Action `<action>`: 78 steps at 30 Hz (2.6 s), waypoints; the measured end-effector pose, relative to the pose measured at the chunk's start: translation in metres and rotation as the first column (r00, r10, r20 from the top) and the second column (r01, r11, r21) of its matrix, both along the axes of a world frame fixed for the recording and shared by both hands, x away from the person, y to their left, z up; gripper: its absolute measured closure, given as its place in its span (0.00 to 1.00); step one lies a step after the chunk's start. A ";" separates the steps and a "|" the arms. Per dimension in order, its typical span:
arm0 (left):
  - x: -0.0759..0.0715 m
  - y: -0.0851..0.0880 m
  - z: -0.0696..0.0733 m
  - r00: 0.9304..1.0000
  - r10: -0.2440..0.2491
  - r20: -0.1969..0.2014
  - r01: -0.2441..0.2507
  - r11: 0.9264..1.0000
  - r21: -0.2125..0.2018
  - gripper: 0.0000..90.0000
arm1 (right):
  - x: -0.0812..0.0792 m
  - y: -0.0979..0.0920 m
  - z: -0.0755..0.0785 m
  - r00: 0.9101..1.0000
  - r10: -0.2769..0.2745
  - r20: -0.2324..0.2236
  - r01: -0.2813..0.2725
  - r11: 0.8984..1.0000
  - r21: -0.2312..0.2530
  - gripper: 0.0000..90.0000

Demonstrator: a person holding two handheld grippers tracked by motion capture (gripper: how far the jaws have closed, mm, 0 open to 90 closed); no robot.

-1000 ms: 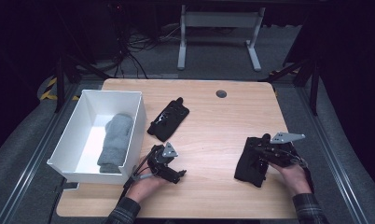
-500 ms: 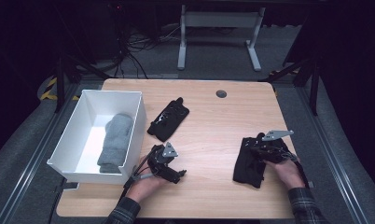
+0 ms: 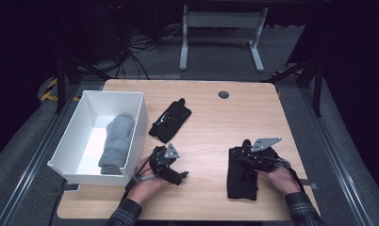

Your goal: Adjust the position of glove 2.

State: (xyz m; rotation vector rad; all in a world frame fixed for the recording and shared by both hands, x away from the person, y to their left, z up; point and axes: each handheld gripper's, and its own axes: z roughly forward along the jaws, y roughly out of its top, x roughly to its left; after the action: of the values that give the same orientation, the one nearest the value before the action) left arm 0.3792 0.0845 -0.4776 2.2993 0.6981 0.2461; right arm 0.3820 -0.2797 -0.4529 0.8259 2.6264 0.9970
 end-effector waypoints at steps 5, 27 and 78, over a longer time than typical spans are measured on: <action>0.000 0.000 0.000 1.000 0.000 0.001 0.000 1.000 -0.001 0.00 | -0.006 0.009 0.000 0.998 0.065 -0.012 -0.065 0.998 -0.002 1.00; 0.000 0.000 0.000 1.000 -0.001 0.000 0.001 1.000 0.000 0.00 | -0.012 -0.041 0.009 0.970 -0.219 0.102 0.213 0.975 0.062 0.54; 0.110 -0.009 0.036 0.944 0.328 0.030 -0.329 0.944 0.030 1.00 | -0.005 -0.079 -0.015 0.890 -0.449 0.084 0.444 0.893 0.071 0.17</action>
State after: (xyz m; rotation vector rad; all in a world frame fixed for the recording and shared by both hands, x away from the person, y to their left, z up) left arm 0.4890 0.0753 -0.4411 2.1978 1.0728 0.4427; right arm 0.3775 -0.3583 -0.4677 1.2837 2.1830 0.9427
